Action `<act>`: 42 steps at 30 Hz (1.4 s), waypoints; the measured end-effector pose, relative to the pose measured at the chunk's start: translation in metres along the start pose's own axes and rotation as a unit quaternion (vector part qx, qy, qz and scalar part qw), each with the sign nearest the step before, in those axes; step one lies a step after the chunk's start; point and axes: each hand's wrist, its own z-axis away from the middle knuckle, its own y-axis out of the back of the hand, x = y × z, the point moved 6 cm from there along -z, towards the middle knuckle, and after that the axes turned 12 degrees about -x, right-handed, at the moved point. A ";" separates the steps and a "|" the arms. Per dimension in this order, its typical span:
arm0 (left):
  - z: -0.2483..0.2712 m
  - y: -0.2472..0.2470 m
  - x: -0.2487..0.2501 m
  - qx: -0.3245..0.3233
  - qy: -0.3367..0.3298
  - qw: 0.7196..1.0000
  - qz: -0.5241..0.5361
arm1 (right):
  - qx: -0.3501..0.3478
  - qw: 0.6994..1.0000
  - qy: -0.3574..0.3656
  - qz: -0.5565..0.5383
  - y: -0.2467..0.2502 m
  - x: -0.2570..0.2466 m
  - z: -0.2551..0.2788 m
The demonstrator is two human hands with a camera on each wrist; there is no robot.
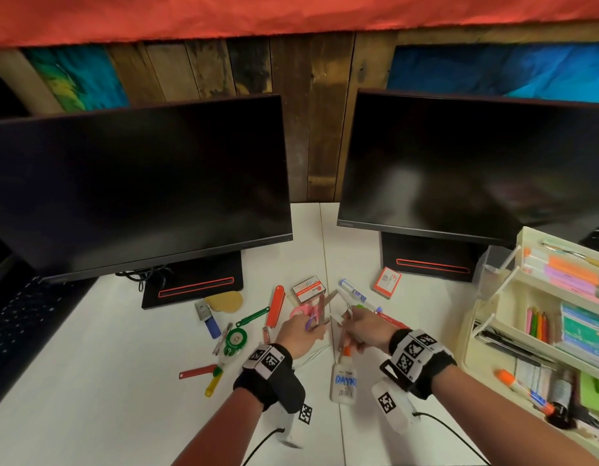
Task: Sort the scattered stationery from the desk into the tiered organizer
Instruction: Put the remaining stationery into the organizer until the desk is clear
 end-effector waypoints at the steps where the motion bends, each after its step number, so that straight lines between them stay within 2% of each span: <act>1: 0.002 0.002 -0.001 0.000 0.007 1.000 0.025 | 0.015 1.000 0.010 0.012 0.003 0.000 0.002; 4: 0.005 0.001 -0.004 -0.013 0.015 0.998 0.056 | 0.077 0.996 0.043 -0.016 0.013 0.002 0.003; 6: 0.006 -0.003 0.002 -0.043 -0.001 0.996 0.079 | 0.103 0.989 0.045 -0.098 0.017 0.005 0.000; 8: 0.010 -0.009 0.010 -0.074 -0.004 0.994 0.075 | 0.080 0.973 0.042 -0.214 0.012 0.005 -0.004; 10: 0.014 -0.012 0.021 -0.077 -0.032 0.995 0.056 | 0.039 0.963 0.047 -0.261 0.007 0.000 -0.009; 13: 0.018 -0.011 0.029 -0.061 -0.065 0.996 0.032 | 0.033 0.977 0.065 -0.199 0.009 -0.007 -0.015; 16: 0.018 -0.006 0.025 -0.059 -0.056 0.997 0.012 | 0.091 0.980 0.071 -0.164 0.020 -0.008 -0.017; 20: 0.017 -0.002 0.016 -0.028 -0.047 0.998 -0.034 | 0.172 0.965 0.090 -0.176 0.031 -0.001 -0.016; 26: 0.017 -0.008 0.016 -0.015 -0.062 0.997 -0.045 | 0.148 0.964 0.062 -0.212 0.024 0.010 -0.017; 31: 0.017 -0.006 0.012 -0.051 -0.056 0.996 -0.037 | 0.165 0.983 0.021 -0.082 0.034 0.007 -0.015; 34: 0.024 -0.004 0.019 -0.080 -0.056 0.991 -0.090 | 0.126 0.987 0.018 -0.097 0.032 0.001 -0.012; 37: 0.028 0.000 0.028 -0.073 -0.071 0.987 -0.125 | 0.056 0.991 0.022 -0.123 0.025 -0.006 -0.009; 42: 0.028 0.000 0.029 -0.080 -0.107 0.991 -0.022 | -0.045 0.977 -0.018 -0.207 0.019 0.001 -0.010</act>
